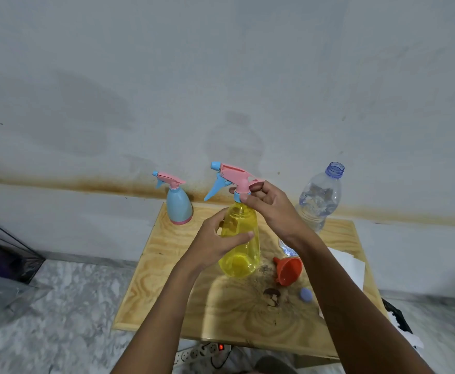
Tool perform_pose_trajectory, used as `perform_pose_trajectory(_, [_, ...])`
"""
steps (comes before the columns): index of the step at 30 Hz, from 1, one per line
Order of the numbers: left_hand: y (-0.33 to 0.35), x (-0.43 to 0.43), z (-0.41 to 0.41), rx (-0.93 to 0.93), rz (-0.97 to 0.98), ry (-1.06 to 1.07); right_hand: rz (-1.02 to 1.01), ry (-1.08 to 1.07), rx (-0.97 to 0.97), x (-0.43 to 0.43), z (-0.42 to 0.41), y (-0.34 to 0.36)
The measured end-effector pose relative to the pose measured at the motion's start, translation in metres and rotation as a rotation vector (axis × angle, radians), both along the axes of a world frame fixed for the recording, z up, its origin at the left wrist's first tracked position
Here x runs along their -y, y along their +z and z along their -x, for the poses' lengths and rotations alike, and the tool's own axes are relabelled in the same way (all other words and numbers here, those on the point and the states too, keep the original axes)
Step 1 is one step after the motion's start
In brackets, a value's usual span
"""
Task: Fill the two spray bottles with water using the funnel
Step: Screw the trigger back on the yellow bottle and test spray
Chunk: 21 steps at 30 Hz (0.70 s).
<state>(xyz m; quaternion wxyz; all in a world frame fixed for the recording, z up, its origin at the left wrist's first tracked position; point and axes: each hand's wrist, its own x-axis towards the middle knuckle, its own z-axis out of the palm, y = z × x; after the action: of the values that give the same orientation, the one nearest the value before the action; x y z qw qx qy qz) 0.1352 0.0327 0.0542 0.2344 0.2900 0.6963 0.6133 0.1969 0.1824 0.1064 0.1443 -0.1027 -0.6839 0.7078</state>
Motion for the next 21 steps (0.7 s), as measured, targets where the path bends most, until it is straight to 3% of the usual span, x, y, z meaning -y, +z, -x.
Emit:
perform_pose_trajectory(14, [-0.006,-0.014,-0.012,-0.058,-0.026,0.08,-0.209,-0.249,-0.053,0.018,-0.002,-0.012])
perform_pose_trajectory(21, [-0.004,0.004,-0.002,0.051,0.04,-0.122,-0.157,0.054,0.04,-0.004,-0.016,-0.005])
